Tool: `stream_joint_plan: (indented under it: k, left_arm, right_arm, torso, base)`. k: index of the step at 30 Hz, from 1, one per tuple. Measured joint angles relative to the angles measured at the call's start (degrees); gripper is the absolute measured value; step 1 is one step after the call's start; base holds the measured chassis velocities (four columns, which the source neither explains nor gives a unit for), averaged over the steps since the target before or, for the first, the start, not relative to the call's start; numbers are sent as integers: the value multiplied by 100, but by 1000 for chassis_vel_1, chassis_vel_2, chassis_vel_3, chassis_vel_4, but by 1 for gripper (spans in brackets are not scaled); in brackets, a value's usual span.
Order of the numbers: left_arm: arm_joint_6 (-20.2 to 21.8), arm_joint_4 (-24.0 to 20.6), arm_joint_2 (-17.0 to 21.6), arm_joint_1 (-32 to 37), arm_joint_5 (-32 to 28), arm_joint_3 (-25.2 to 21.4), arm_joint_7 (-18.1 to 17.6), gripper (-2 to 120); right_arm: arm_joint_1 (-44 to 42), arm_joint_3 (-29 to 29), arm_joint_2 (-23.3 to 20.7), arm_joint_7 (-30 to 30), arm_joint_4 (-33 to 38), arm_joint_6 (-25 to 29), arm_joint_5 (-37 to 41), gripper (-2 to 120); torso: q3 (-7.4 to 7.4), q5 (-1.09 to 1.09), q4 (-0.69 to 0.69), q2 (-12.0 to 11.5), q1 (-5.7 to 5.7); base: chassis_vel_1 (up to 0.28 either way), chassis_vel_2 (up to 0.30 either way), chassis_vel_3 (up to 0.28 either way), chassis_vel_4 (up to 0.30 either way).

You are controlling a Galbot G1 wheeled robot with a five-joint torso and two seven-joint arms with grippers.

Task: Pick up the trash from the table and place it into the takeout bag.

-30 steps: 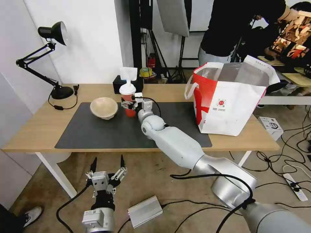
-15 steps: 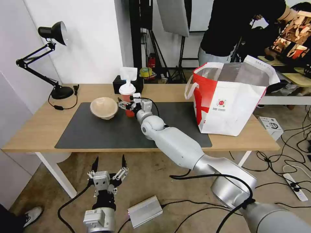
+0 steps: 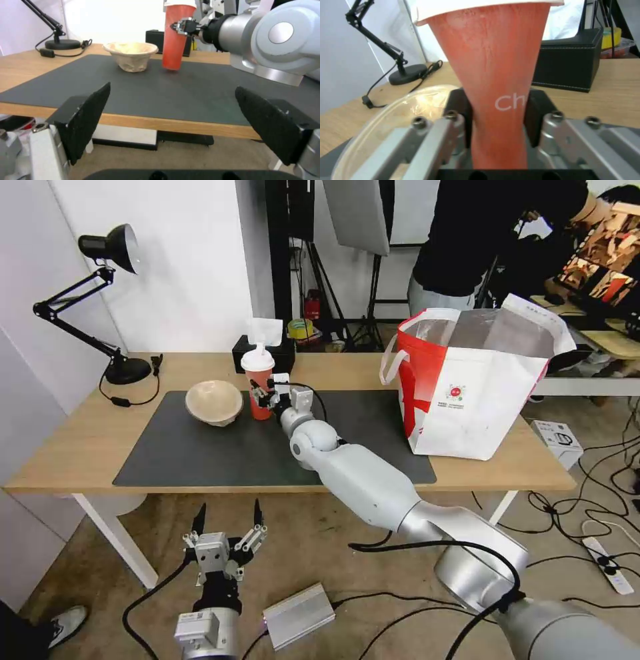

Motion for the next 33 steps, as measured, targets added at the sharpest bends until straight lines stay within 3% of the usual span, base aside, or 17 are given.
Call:
stream_joint_plan:
  k: [1,3,10,21,33]
  left_arm:
    - [0,0,0,0,0,0,0,100]
    - [-1,-15,2,5,7,-13,1,100]
    - [-2,-46,-15,23,25,-24,1,100]
    - [-5,-77,-38,32,45,-36,0,100]
    - [-30,-113,-111,55,75,-45,-8,100]
  right_arm:
    - [0,0,0,0,0,0,0,28]
    - [-10,-2,-5,11,53,24,-12,15]
    - [-78,28,-62,68,318,97,-44,3]
    - [-52,-26,-351,275,978,74,-32,3]
    - [-75,-23,-964,605,2007,-29,77,3]
  torso:
    - [0,0,0,0,0]
    - [0,0,0,0,0]
    - [0,0,0,0,0]
    - [0,0,0,0,0]
    - [0,1,0,0,0]
  base:
    - [0,0,0,0]
    - [0,0,0,0]
    - [0,0,0,0]
    - [0,0,0,0]
    - [0,0,0,0]
